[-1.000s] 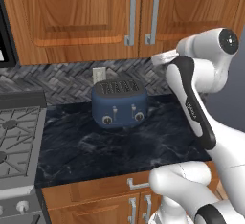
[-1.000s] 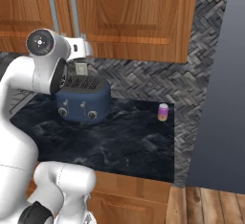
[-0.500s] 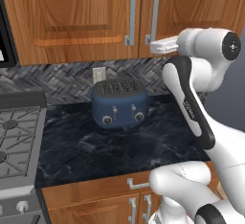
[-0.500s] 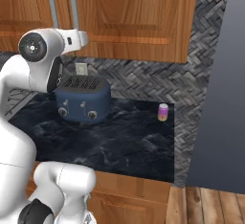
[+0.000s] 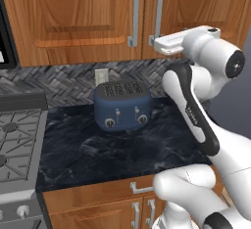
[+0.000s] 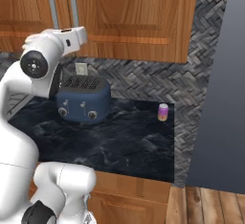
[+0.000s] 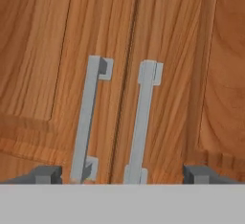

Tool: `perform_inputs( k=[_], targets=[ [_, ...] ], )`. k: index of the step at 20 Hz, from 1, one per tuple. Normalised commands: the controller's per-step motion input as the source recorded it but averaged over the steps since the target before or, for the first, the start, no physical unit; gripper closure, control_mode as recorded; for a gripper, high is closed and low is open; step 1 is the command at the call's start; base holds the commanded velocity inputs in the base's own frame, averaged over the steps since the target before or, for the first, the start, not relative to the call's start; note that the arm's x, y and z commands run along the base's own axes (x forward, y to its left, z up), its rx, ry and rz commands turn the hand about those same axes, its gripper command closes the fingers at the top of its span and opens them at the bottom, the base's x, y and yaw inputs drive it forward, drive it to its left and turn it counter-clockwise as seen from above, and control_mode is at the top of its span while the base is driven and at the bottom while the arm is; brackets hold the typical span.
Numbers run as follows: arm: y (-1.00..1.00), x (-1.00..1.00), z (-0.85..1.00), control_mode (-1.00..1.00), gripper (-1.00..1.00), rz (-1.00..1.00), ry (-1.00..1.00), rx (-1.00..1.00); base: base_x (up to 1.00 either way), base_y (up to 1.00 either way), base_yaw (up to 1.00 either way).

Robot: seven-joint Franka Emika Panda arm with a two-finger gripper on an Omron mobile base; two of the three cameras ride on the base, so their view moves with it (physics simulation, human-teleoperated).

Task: Pick the sponge and dish brush from the cabinet and place them on the counter.

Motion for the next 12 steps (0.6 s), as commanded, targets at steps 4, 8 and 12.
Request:
perform_inputs(
  k=[4,8,12],
  targets=[
    [0.00,0.00,0.08,-1.00,-1.00,0.00,-0.20,0.00,0.00,0.00,0.00],
    [0.00,0.00,0.12,-1.00,-1.00,0.00,-0.16,0.00,0.00,0.00,0.00],
    [0.00,0.08,0.06,-1.00,-1.00,0.00,-0.11,0.00,0.00,0.00,0.00]
  ],
)
